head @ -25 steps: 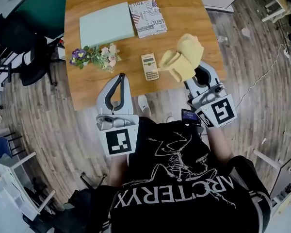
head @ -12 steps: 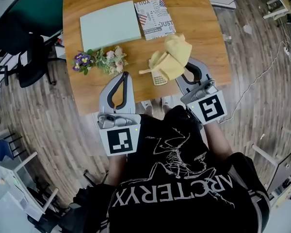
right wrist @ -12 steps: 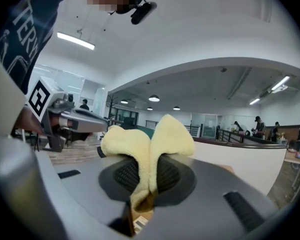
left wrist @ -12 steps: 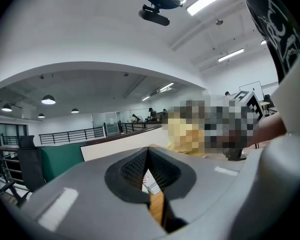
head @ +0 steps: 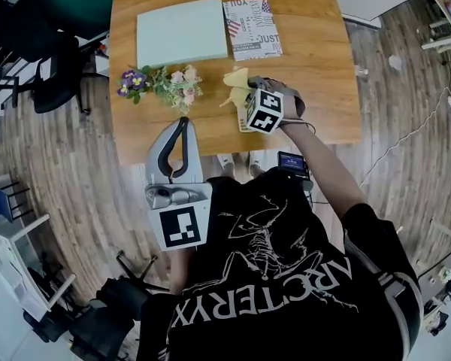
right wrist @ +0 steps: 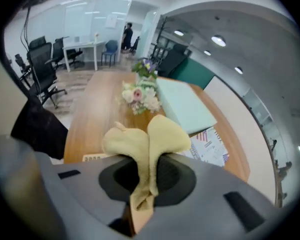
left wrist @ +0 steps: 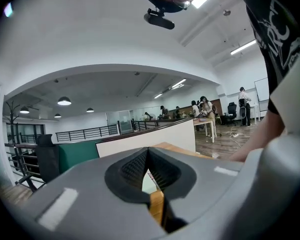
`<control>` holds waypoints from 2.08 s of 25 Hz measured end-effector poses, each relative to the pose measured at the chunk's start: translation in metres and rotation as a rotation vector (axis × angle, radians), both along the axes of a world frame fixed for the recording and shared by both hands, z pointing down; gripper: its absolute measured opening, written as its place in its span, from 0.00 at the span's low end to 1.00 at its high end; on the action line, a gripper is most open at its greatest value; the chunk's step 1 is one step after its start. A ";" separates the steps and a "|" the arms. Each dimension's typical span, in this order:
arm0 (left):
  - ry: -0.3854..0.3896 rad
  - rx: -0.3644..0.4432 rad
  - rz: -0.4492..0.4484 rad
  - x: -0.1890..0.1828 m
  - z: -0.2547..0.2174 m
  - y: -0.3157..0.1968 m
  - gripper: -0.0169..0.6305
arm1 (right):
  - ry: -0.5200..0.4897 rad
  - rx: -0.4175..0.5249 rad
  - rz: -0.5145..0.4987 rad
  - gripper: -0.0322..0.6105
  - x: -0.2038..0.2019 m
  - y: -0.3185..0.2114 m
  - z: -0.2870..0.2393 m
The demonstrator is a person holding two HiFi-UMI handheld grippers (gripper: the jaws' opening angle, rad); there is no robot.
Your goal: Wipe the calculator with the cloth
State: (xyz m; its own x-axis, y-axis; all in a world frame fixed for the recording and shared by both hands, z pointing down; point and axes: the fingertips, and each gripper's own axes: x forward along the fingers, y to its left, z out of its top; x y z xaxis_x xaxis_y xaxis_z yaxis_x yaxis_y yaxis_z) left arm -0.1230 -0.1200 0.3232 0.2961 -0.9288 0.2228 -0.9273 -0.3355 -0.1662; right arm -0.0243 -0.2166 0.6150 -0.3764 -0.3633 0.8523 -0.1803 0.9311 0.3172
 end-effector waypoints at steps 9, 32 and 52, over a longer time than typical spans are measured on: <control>-0.031 -0.013 -0.120 -0.024 0.001 0.025 0.04 | 0.239 -0.016 -0.152 0.13 0.003 -0.012 0.083; 0.012 -0.015 -0.097 -0.018 0.006 0.021 0.04 | 0.158 -0.212 -0.237 0.13 0.008 0.121 0.081; 0.020 0.040 -0.053 0.015 -0.013 0.010 0.04 | -0.742 -0.098 0.309 0.13 0.082 0.052 -0.178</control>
State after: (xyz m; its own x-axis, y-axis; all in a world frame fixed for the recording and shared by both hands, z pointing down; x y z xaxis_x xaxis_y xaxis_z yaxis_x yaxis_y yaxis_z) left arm -0.1078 -0.1096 0.3099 0.2502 -0.9513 0.1801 -0.9468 -0.2793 -0.1596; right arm 0.0580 -0.1647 0.4370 -0.7512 -0.4802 0.4530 -0.5657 0.8219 -0.0668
